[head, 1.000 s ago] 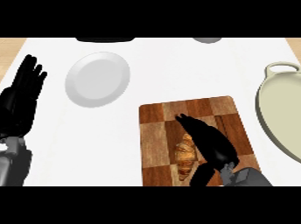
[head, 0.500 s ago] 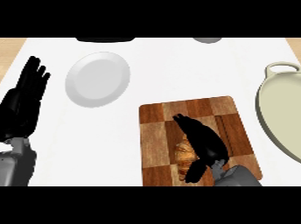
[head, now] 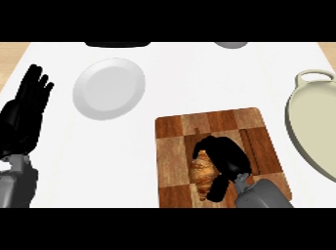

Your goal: Pick the croissant from the cutting board and place it in the pot

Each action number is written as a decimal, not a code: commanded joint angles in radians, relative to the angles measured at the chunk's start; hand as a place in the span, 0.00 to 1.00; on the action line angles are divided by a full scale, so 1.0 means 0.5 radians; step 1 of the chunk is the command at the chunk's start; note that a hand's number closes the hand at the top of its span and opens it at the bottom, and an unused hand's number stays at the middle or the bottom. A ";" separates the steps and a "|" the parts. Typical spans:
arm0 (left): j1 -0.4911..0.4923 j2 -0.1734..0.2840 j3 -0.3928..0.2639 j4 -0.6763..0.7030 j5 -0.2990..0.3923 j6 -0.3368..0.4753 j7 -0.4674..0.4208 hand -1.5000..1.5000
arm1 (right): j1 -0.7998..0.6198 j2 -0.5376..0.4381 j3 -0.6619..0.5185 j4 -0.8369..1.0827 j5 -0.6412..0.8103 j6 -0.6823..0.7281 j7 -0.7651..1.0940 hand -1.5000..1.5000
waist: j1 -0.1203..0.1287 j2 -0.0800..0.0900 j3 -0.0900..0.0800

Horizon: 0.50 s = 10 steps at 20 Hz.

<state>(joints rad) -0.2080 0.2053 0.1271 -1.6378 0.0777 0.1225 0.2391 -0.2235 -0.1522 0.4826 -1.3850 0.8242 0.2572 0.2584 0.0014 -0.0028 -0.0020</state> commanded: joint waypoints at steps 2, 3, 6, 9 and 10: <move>-0.005 0.042 0.042 -0.027 0.009 -0.065 0.027 0.50 | 0.012 -0.011 -0.067 0.005 0.059 0.044 -0.160 1.00 | 0.000 0.005 0.004; -0.001 0.038 0.048 -0.058 0.016 -0.059 0.048 0.50 | 0.082 0.037 0.012 0.007 0.120 0.031 -0.099 1.00 | -0.001 0.004 0.004; 0.064 -0.087 -0.030 -0.002 -0.049 -0.004 -0.089 0.50 | 0.033 -0.009 -0.055 0.167 0.154 -0.026 -0.286 1.00 | 0.001 0.006 0.004; 0.057 0.047 0.067 -0.108 0.023 -0.076 0.069 0.50 | 0.398 0.054 0.155 -0.331 0.228 -0.001 0.031 1.00 | -0.012 0.000 0.003; -0.041 -0.008 0.032 0.062 -0.062 0.003 -0.002 0.50 | 0.529 -0.006 0.215 -0.482 0.241 0.031 0.060 1.00 | -0.031 0.000 0.003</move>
<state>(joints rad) -0.1969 0.1930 0.1278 -1.6514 0.0546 0.1194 0.2414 -0.1136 -0.1325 0.5136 -1.4735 0.9146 0.2499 0.2347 -0.0037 -0.0077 -0.0037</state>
